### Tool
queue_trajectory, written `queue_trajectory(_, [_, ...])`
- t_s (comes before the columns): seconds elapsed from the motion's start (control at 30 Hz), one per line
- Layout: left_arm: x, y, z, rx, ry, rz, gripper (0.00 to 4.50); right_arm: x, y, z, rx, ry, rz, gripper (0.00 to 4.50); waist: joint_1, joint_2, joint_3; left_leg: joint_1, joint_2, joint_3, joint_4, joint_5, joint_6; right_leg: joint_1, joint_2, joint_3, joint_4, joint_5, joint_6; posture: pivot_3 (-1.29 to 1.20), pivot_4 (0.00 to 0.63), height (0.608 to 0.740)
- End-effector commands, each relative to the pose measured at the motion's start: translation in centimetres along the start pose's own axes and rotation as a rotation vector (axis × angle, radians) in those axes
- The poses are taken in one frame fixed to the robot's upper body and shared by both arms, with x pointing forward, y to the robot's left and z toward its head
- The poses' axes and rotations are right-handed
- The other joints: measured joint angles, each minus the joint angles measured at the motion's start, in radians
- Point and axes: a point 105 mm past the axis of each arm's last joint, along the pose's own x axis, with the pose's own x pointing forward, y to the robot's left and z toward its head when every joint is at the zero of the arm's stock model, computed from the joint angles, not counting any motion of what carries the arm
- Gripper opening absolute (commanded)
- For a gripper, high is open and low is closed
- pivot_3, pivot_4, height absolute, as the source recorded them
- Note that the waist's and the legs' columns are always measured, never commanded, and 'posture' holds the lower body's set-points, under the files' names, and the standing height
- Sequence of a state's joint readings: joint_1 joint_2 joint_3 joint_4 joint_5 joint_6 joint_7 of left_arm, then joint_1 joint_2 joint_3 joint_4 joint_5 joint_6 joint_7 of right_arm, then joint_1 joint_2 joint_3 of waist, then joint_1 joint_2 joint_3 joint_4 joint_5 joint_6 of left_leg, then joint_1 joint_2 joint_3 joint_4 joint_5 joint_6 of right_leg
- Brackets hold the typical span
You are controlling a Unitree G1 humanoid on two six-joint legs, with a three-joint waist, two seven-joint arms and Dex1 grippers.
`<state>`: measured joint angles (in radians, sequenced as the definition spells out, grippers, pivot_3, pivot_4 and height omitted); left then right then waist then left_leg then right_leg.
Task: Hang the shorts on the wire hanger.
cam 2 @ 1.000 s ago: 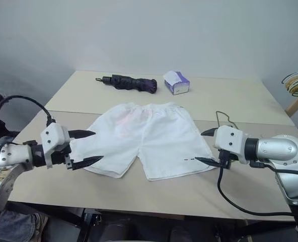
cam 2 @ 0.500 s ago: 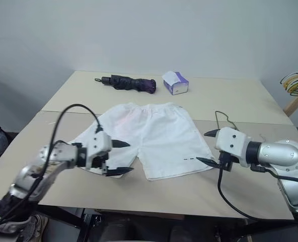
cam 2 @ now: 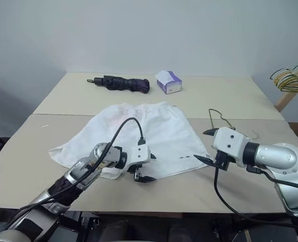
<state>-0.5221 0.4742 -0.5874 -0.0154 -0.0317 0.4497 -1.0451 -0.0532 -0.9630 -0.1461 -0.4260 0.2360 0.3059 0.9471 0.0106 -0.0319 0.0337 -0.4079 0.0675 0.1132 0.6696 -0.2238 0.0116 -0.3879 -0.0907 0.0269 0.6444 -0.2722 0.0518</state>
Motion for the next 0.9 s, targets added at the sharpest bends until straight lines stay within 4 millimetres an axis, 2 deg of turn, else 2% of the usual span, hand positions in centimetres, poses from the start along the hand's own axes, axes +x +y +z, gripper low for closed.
queue_trajectory(0.03, [0.0, 0.2, -0.4, 0.028, 0.066, -0.009, 3.26, -0.1, -0.5, 0.9, -0.035, -0.016, -0.034, 4.50, -0.003, 0.000, 0.000, 0.000, 0.000, 0.000, 0.000, 0.000, 0.000, 0.000, 0.000, 0.000, 0.000, 0.000, 0.000, 0.01, 0.000, 0.740])
queue_trajectory(0.2, [0.3, 1.4, -1.4, 0.009, 0.115, 0.047, 1.54, 0.2, -0.6, 0.6, -0.038, -0.007, -0.040, 4.50, -0.003, 0.000, 0.000, 0.001, 0.000, 0.000, 0.001, 0.000, 0.000, 0.001, 0.000, 0.000, 0.001, 0.000, 0.000, 0.01, 0.000, 0.740])
queue_trajectory(0.33, [0.3, 2.0, -1.3, 0.008, 0.106, 0.070, 0.20, 0.2, -0.6, 0.4, -0.043, 0.002, -0.039, 4.50, -0.002, 0.000, 0.000, 0.001, 0.000, 0.000, 0.001, 0.000, 0.000, 0.001, 0.000, 0.000, 0.001, 0.000, 0.000, 0.02, 0.000, 0.740])
queue_trajectory(0.37, [0.2, 2.0, -1.3, 0.011, 0.101, 0.069, 0.01, 0.2, -0.7, 0.4, -0.043, 0.002, -0.039, 4.50, -0.002, 0.000, 0.000, 0.001, 0.000, 0.000, 0.001, 0.000, 0.000, 0.001, 0.000, 0.000, 0.001, 0.000, 0.000, 0.02, 0.000, 0.740])
queue_trajectory(0.53, [-0.8, 2.3, -1.6, 0.054, 0.095, 0.121, 0.01, 0.2, -0.9, 0.4, -0.049, 0.004, -0.043, 4.50, -0.004, 0.000, 0.000, 0.001, 0.000, 0.000, 0.001, 0.000, 0.000, 0.001, 0.000, 0.000, 0.001, 0.000, 0.000, 0.02, 0.000, 0.740])
queue_trajectory(0.63, [-2.7, 2.2, -2.8, 0.093, 0.131, 0.131, 0.01, 0.3, -1.0, 0.4, -0.051, 0.002, -0.043, 4.50, -0.011, 0.000, 0.000, 0.001, 0.000, 0.000, 0.000, 0.000, 0.000, 0.001, 0.000, 0.000, 0.001, 0.000, 0.000, 0.04, 0.000, 0.740])
queue_trajectory(0.73, [-6.3, 2.4, -5.3, 0.117, 0.237, 0.165, 0.01, 0.4, -1.1, 0.4, -0.051, 0.001, -0.044, 4.50, -0.023, 0.000, -0.001, 0.002, 0.001, 0.000, 0.000, 0.000, 0.000, 0.000, 0.000, 0.000, 0.001, 0.000, -0.001, 0.05, 0.000, 0.740])
queue_trajectory(0.9, [-14.0, 4.2, -9.7, 0.090, 0.423, 0.304, 0.01, 0.8, -1.0, 0.4, -0.050, -0.006, -0.037, 4.50, -0.025, 0.001, 0.000, 0.003, 0.001, 0.000, -0.001, 0.000, 0.000, 0.000, 0.000, 0.000, 0.002, 0.000, -0.001, 0.07, 0.000, 0.740])
